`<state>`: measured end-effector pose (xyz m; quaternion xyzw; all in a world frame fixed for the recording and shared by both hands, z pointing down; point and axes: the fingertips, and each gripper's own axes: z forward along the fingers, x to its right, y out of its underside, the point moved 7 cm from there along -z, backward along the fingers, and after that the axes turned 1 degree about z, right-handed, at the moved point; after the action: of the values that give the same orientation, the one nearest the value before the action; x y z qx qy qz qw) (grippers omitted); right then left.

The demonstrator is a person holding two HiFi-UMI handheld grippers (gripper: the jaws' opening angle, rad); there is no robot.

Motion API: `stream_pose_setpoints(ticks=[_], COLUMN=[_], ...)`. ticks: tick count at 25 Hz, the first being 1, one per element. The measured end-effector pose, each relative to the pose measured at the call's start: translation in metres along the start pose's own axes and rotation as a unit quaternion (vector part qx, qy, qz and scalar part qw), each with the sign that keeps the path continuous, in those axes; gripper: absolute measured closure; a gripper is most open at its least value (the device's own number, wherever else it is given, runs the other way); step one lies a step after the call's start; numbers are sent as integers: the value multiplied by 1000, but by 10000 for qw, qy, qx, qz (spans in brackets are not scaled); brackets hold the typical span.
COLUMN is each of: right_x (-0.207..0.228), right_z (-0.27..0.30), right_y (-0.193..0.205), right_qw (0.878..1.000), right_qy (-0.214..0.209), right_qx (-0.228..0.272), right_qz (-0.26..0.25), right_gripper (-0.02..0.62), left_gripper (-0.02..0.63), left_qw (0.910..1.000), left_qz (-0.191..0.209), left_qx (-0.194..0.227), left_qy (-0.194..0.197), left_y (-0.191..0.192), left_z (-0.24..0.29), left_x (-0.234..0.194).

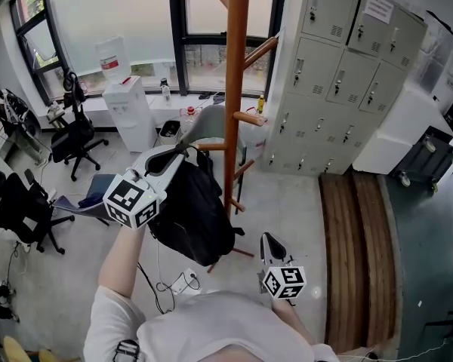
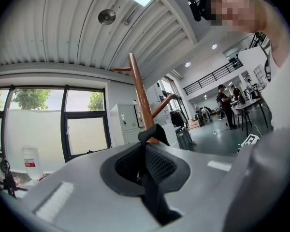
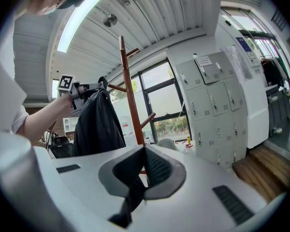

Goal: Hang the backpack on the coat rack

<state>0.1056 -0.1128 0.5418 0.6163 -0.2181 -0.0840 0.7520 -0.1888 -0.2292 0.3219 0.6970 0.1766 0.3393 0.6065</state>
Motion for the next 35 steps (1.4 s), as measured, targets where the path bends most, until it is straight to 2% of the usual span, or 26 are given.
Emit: stream_pose_setpoints(ticks=[4, 12, 21, 35], right_x=[3, 7, 10, 15], right_z=[0, 3, 3, 2], right_y=[1, 5, 7, 12], right_qw=[10000, 9999, 9998, 9995], right_qy=[59, 114, 190, 282], right_qx=[-2, -20, -70, -141], right_qz=[37, 81, 7, 45], right_gripper=[588, 588, 588, 588], left_gripper=[584, 584, 583, 580], left_qw=[9999, 9998, 9984, 9974], left_qz=[-145, -117, -337, -418], left_qx=[8, -59, -345, -324], left_qy=[35, 129, 305, 487], left_y=[2, 9, 36, 46], left_z=[9, 25, 37, 52], left_x=[-8, -17, -14, -11])
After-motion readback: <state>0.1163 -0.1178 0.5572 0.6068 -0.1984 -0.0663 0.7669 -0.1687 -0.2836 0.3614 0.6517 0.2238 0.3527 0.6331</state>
